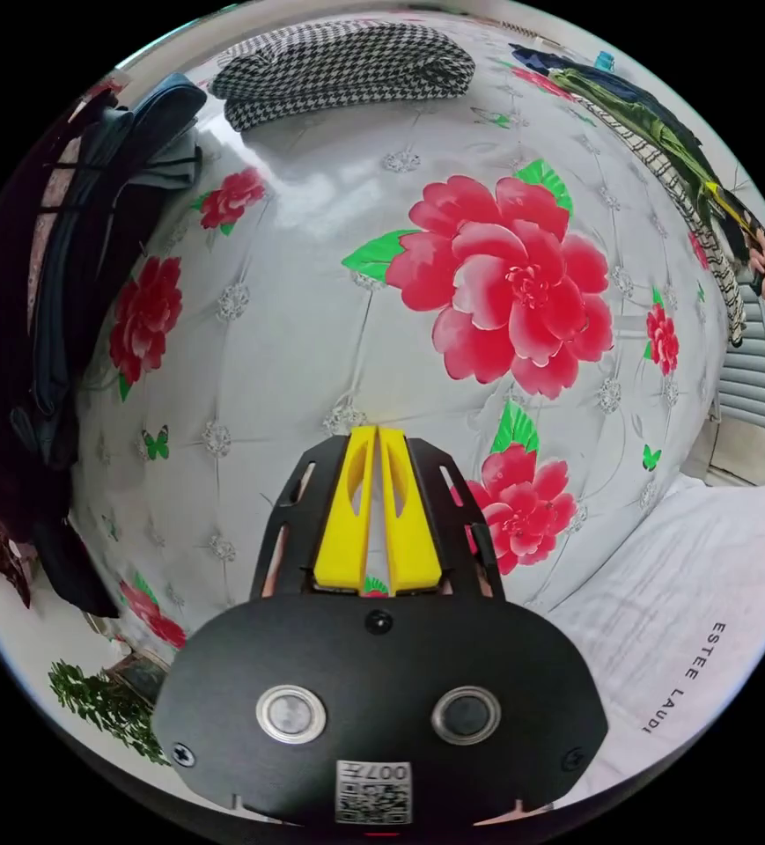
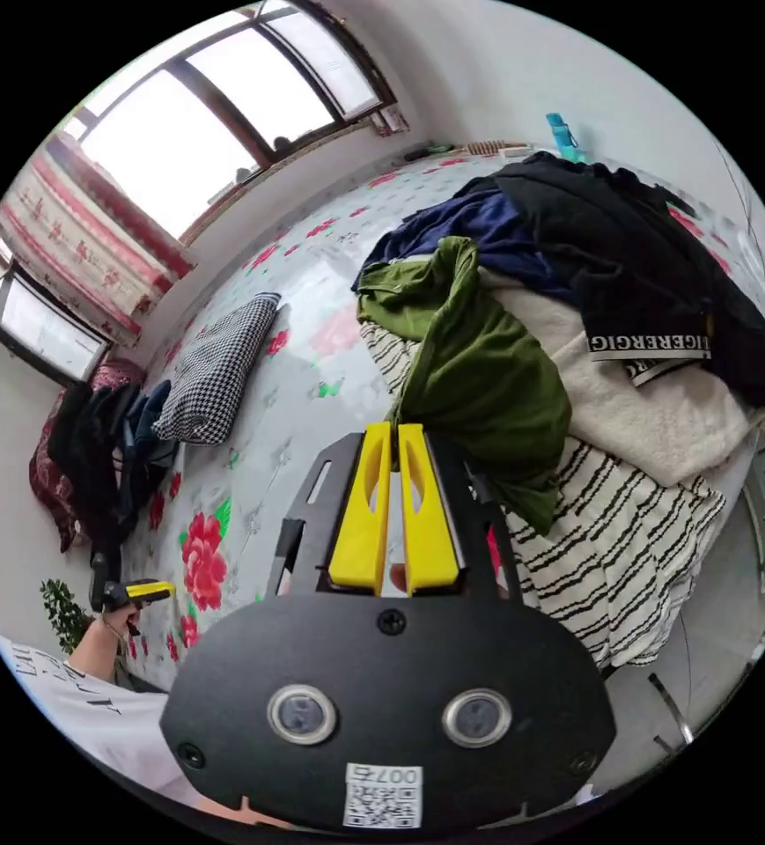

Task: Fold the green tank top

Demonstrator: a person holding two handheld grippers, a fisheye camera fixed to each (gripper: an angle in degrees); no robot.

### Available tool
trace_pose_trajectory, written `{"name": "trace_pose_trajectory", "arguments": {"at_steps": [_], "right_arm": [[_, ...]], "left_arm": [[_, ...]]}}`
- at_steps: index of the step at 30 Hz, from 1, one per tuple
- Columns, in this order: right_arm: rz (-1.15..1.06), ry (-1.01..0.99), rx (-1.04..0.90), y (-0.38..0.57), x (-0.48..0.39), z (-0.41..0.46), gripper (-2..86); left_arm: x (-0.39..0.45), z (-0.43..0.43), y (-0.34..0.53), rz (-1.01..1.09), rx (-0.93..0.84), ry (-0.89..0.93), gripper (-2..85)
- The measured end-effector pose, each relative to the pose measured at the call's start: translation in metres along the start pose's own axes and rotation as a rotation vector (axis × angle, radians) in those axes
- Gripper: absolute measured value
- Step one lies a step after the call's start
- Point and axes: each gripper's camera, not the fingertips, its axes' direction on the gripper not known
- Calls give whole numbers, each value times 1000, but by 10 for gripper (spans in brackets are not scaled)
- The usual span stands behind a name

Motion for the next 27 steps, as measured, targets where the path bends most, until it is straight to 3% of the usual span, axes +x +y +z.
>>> {"name": "trace_pose_trajectory", "arguments": {"at_steps": [5,9,15,18,23,27], "right_arm": [[-271,-324,-152,83,-163,17,-2],[-579,-526,-402,191,-319,54,-2],[-893,-762,-690,324,-495,96,-1],[-1043,-775,-766,368,-549,94,-1],[-1102,-772,-803,416,-587,96,1],[-1173,-824,-792,439,-618,86,5]], "left_arm": [[-11,1,38,-70,85,140,-8],[-6,-9,117,-139,288,299,5],[-19,-6,239,-188,389,294,63],[-36,2,296,-252,422,299,69],[-55,24,365,-393,466,304,65],[-54,38,389,-369,486,368,69]]}}
